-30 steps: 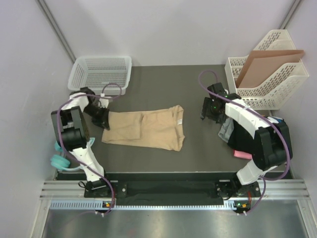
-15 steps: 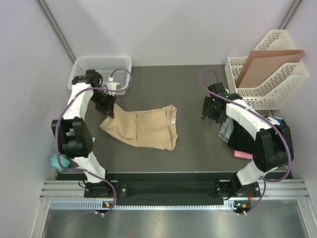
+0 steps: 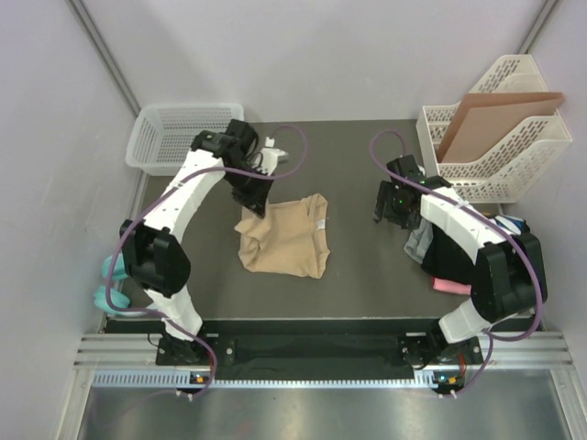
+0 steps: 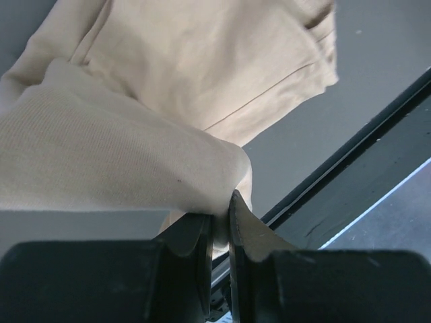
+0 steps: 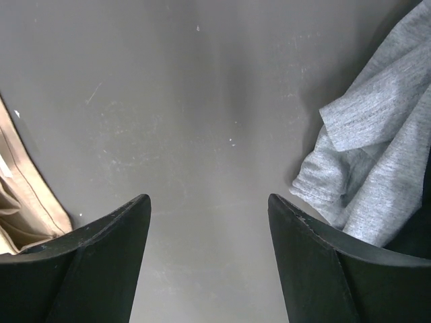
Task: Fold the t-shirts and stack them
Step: Fold the long partially folded tshirt into a neat square
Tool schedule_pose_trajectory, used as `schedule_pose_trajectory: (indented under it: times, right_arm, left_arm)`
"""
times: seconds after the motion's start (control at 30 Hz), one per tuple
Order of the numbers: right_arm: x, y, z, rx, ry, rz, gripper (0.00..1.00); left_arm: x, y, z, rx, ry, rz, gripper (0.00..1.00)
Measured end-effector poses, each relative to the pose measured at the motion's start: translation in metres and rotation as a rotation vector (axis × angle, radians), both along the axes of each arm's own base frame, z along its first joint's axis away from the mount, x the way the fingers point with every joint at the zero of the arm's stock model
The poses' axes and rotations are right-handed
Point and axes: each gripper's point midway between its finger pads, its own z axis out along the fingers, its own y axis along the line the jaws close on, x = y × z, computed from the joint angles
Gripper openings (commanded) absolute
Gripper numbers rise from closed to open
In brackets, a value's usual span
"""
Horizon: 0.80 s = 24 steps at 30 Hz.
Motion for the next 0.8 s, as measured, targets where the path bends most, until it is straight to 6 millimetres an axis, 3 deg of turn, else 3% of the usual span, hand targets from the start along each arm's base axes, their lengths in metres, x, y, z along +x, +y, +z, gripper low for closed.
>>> schedule_pose_trajectory:
  times: [0.23, 0.47, 0.63, 0.67, 0.8]
  right_arm:
    - [0.0, 0.0, 0.002, 0.0, -0.008, 0.005, 0.71]
    - [-0.004, -0.002, -0.002, -0.002, -0.003, 0.006, 0.71]
    - [-0.007, -0.003, -0.003, -0.001, -0.005, 0.006, 0.71]
    - [-0.008, -0.003, -0.004, -0.002, -0.003, 0.006, 0.71]
    - [-0.012, -0.004, -0.006, -0.001, 0.0, 0.006, 0.71]
  left_arm:
    - [-0.006, -0.057, -0.01, 0.007, 0.034, -0.09, 0.11]
    - [-0.011, -0.087, -0.054, 0.074, 0.132, -0.129, 0.13]
    - [-0.006, -0.107, -0.076, 0.098, 0.167, -0.145, 0.48]
    - [-0.005, -0.11, -0.077, 0.099, 0.168, -0.148, 0.58]
    - [-0.002, -0.131, -0.08, 0.092, 0.156, -0.166, 0.85]
